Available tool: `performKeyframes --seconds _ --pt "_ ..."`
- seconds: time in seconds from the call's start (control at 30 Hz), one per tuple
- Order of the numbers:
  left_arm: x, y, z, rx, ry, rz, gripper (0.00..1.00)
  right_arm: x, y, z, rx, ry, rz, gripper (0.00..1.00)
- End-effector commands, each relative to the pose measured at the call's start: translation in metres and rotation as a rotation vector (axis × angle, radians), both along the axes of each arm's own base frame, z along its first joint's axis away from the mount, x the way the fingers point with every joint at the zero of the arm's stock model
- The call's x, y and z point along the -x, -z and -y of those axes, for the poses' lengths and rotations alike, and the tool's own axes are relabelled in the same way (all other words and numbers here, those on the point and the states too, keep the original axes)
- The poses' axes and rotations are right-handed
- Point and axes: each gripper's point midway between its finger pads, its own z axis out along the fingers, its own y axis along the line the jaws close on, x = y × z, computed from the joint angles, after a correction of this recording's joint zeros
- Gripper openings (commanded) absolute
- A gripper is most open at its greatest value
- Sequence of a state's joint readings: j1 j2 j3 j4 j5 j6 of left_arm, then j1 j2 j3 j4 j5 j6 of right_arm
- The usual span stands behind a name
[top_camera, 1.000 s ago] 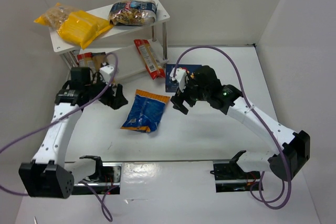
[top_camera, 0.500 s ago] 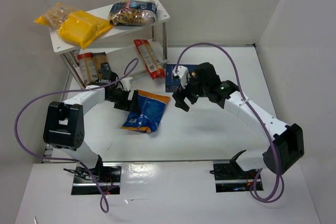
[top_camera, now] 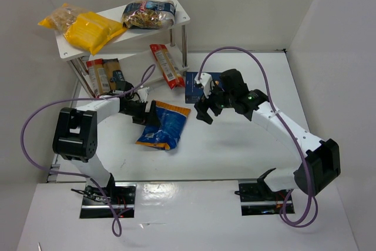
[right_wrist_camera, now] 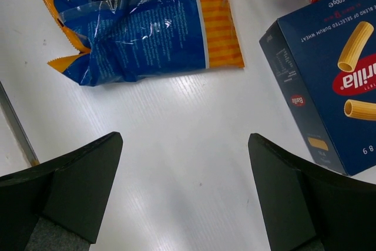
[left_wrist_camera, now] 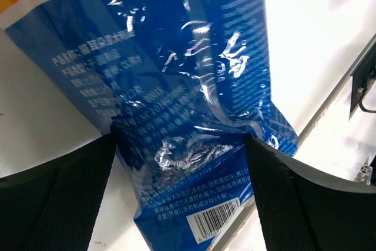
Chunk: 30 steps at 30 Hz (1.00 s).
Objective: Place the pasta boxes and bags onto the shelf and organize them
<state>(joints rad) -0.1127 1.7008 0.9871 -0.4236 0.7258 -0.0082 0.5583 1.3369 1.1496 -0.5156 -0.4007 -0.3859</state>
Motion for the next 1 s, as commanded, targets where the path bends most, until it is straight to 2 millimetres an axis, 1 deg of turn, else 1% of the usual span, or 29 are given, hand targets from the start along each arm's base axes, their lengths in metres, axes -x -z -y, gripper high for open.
performKeyframes --seconds 0.0,0.03,0.1,0.17,0.2,0.23,0.27,0.33,0.37,0.4,0.43,0.47,0.5,0.53,0.57,0.6,0.63,0.67,0.7,0.73,0.8,0.83,0.87,0.9,0.93,0.97 --pt "-0.001 0.007 0.004 0.029 0.005 -0.014 0.96 -0.002 -0.022 -0.004 -0.06 -0.008 0.062 0.96" --pt "-0.001 0.011 0.003 0.018 -0.006 -0.032 0.96 0.0 -0.019 -0.005 -0.06 -0.015 0.051 0.96" --pt "-0.004 0.017 0.0 -0.007 -0.024 -0.035 0.96 -0.004 -0.02 -0.003 -0.064 -0.006 0.059 0.96" --pt "-0.007 0.017 -0.001 -0.012 -0.034 -0.028 0.96 -0.004 -0.02 -0.003 -0.064 -0.006 0.059 0.96" --pt "-0.009 0.017 -0.001 -0.011 -0.034 -0.019 0.96 -0.004 -0.02 -0.003 -0.064 -0.006 0.059 0.96" --pt "-0.007 0.021 0.001 -0.021 -0.028 -0.027 0.96 -0.003 -0.02 -0.004 -0.069 -0.013 0.056 0.96" --pt "-0.005 0.021 0.005 -0.021 -0.016 -0.027 0.94 -0.003 -0.02 -0.004 -0.069 -0.013 0.056 0.96" --pt "-0.001 0.024 0.01 -0.024 0.01 -0.03 0.76 -0.003 -0.02 -0.004 -0.069 -0.013 0.056 0.96" --pt "0.001 0.021 0.015 -0.013 0.038 -0.025 0.61 -0.003 -0.02 -0.004 -0.069 -0.013 0.056 0.96" --pt "0.001 0.018 0.024 -0.014 0.077 0.001 0.14 -0.001 -0.017 -0.003 -0.065 -0.013 0.049 0.96" --pt "0.006 0.021 0.027 -0.019 0.104 -0.008 0.0 -0.001 -0.017 -0.003 -0.065 -0.013 0.048 0.96" --pt "0.01 0.017 0.034 0.002 0.142 0.002 0.0 -0.002 -0.017 -0.003 -0.061 -0.018 0.055 0.96" --pt "0.017 0.016 0.045 0.012 0.206 0.025 0.0 -0.002 -0.017 -0.003 -0.061 -0.018 0.055 0.96" --pt "0.017 0.014 0.051 0.013 0.231 0.041 0.0 -0.003 -0.016 -0.002 -0.056 -0.011 0.058 0.96" --pt "0.023 0.006 0.057 0.022 0.265 0.05 0.0 -0.002 -0.015 -0.001 -0.048 -0.016 0.057 0.96" --pt "0.027 -0.007 0.07 0.03 0.318 0.106 0.0 -0.002 -0.018 0.001 -0.048 -0.009 0.069 0.96" --pt "0.026 -0.013 0.072 0.008 0.323 0.14 0.0 0.0 -0.021 0.002 -0.046 -0.015 0.081 0.96" --pt "0.024 -0.023 0.076 0.007 0.331 0.191 0.0 0.0 -0.017 0.004 -0.037 -0.008 0.076 0.96" --pt "0.021 -0.035 0.079 0.01 0.336 0.245 0.0 -0.002 -0.023 0.009 -0.038 0.011 0.094 0.96" --pt "0.021 -0.058 0.084 0.03 0.335 0.313 0.0 0.0 -0.021 0.011 -0.037 0.011 0.092 0.96" --pt "0.017 -0.077 0.084 0.039 0.321 0.373 0.0 -0.002 -0.02 0.018 -0.03 0.036 0.099 0.96" --pt "0.019 -0.093 0.084 0.075 0.324 0.397 0.0 -0.004 -0.025 0.023 -0.037 0.053 0.112 0.96" --pt "0.016 -0.103 0.082 0.097 0.312 0.406 0.0 -0.004 -0.027 0.028 -0.041 0.064 0.119 0.96" --pt "0.014 -0.115 0.079 0.119 0.298 0.427 0.0 -0.008 -0.027 0.034 -0.044 0.081 0.117 0.96" --pt "0.008 -0.12 0.071 0.124 0.273 0.438 0.0 -0.008 -0.036 0.039 -0.056 0.093 0.14 0.96" --pt "0.004 -0.127 0.068 0.127 0.256 0.451 0.0 -0.007 -0.035 0.042 -0.061 0.099 0.137 0.96"
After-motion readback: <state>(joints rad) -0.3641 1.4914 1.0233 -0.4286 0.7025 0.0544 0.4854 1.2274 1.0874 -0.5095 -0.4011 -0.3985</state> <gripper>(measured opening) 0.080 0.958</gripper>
